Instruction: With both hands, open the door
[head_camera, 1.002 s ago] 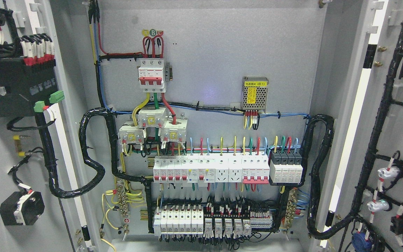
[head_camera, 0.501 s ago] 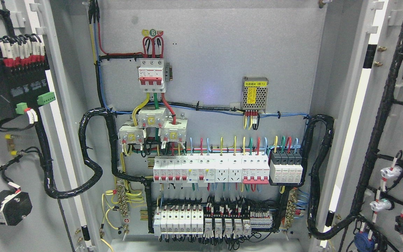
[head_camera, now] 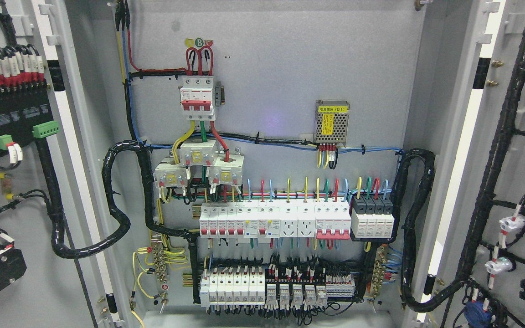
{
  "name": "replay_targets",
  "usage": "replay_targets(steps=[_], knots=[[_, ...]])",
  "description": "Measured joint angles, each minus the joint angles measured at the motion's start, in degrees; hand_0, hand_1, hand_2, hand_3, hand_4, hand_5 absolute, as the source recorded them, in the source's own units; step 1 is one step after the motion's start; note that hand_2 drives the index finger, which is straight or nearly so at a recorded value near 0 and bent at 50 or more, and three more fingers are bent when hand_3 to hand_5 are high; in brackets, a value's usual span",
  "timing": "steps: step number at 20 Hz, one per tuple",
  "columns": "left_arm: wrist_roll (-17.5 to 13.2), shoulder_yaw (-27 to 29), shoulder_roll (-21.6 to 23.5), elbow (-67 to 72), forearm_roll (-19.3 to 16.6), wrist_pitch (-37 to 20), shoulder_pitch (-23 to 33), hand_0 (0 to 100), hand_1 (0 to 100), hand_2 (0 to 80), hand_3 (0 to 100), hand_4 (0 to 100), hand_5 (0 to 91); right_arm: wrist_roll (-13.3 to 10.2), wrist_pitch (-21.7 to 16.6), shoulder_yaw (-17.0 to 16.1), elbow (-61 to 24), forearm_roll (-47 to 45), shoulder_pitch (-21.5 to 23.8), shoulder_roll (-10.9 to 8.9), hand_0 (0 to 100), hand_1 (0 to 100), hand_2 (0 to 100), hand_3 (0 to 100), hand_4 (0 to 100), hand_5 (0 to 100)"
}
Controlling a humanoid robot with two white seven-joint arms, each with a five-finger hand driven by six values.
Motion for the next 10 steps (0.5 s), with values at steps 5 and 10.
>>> replay_targets(steps=[5, 10], knots=[[-0.1, 1.4, 2.2, 3.1, 1.1, 0.0, -1.9, 12, 39, 0.0, 0, 0, 0.0, -0.1, 0.1, -1.4, 1.0, -0.2, 0.1, 0.91, 12, 39, 0, 0, 0, 0], [-0.2, 2.2, 3.8, 7.0, 1.4, 0.0, -5.1, 12, 39, 0.0, 0, 0, 0.0, -0.2, 0.1, -2.6, 1.9, -0.2, 0.2, 1.86, 12, 39, 0, 0, 0, 0]])
